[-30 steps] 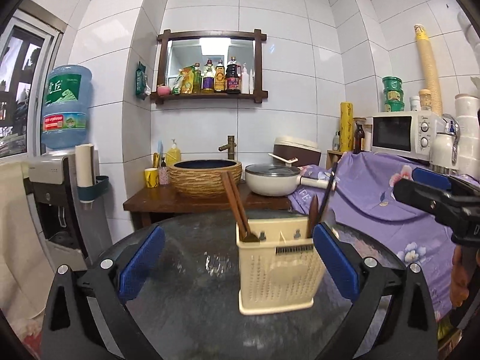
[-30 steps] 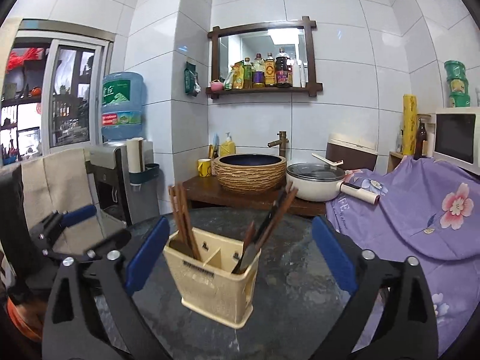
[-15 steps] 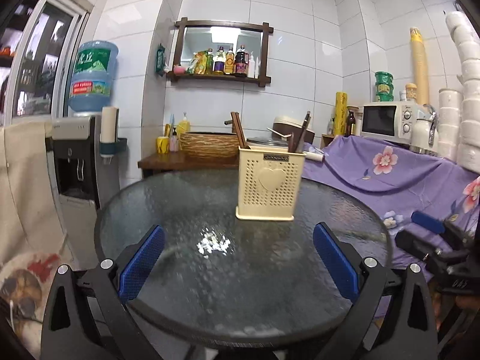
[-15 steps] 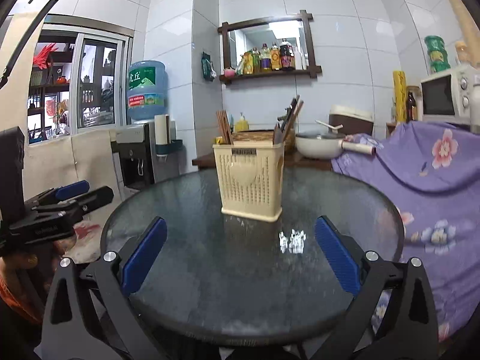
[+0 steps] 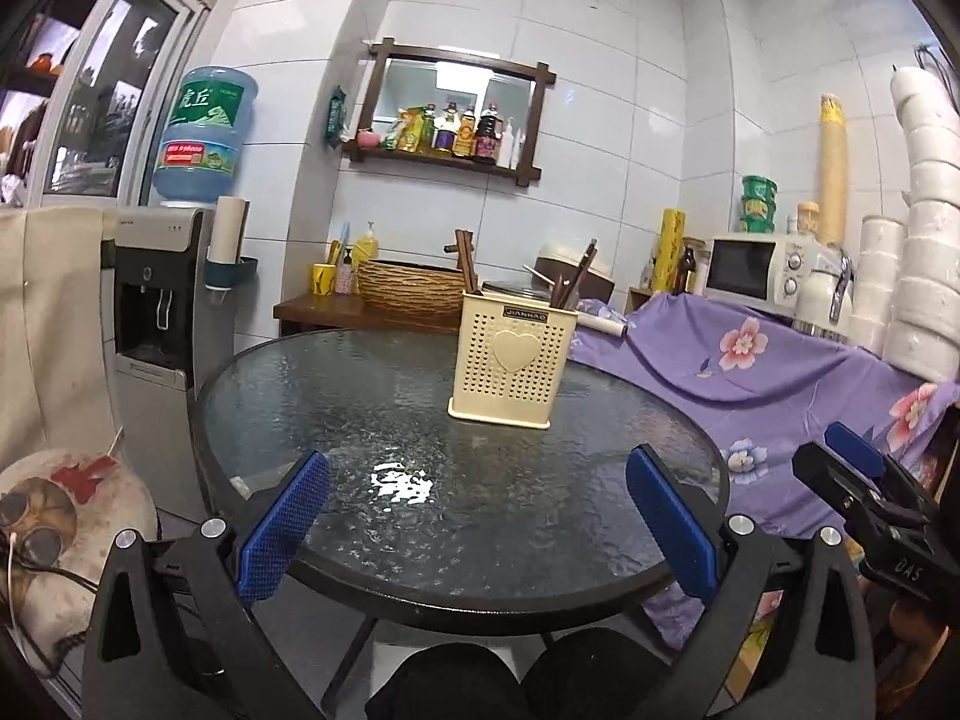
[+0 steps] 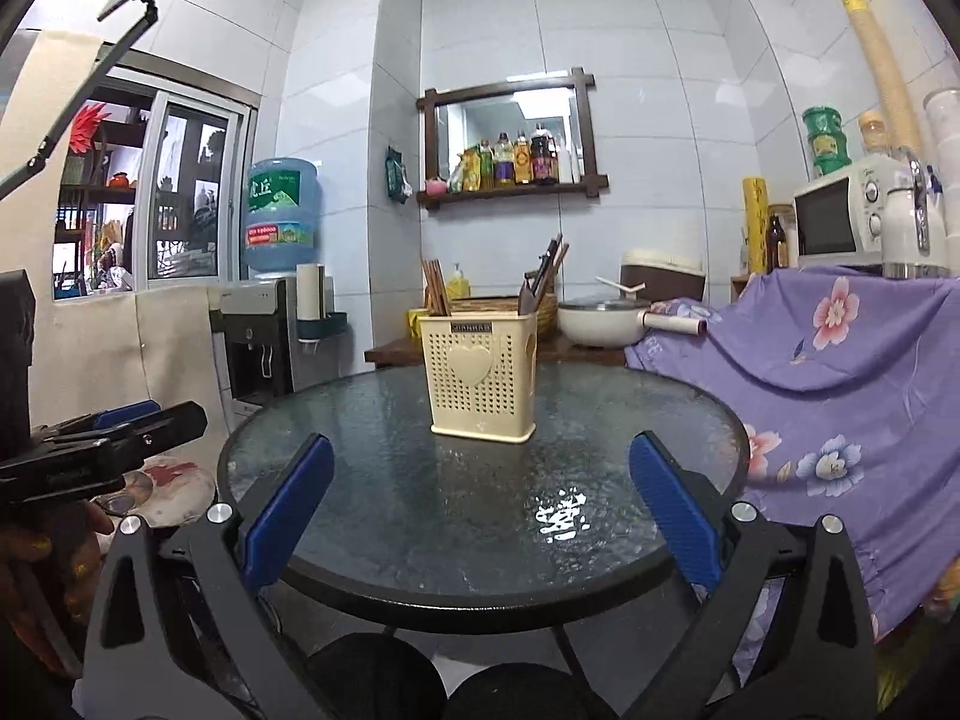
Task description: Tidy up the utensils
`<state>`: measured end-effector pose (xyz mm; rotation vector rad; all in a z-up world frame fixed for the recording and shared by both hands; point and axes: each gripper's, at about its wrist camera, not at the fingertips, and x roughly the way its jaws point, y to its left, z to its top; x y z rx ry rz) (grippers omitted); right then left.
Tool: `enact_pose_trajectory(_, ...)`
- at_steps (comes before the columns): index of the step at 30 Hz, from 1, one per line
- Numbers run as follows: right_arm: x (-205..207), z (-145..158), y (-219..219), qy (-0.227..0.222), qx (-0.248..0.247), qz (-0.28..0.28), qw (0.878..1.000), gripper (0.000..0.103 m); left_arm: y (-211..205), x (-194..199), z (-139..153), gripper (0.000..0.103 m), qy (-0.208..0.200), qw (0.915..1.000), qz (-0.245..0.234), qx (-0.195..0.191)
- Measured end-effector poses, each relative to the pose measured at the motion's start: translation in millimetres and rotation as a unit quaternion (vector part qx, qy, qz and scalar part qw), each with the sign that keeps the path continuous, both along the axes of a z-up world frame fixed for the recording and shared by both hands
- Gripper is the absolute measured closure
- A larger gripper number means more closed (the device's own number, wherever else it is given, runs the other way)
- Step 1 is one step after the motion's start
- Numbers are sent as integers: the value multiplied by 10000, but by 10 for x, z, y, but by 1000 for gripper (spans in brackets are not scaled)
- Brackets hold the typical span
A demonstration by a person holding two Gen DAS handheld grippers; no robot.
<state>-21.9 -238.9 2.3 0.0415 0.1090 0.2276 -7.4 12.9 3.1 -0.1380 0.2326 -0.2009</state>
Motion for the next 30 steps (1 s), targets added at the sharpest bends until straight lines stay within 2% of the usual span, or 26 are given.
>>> enact_pose_trajectory(8,-9,61,61,56,-32,290,9996,6,-36,10,-12,6,122,9999,-4,17)
enact_pose_trajectory(30,23,70,56,151,-22,350,9993,6,-81,13,24,6,150,9998,-1,87)
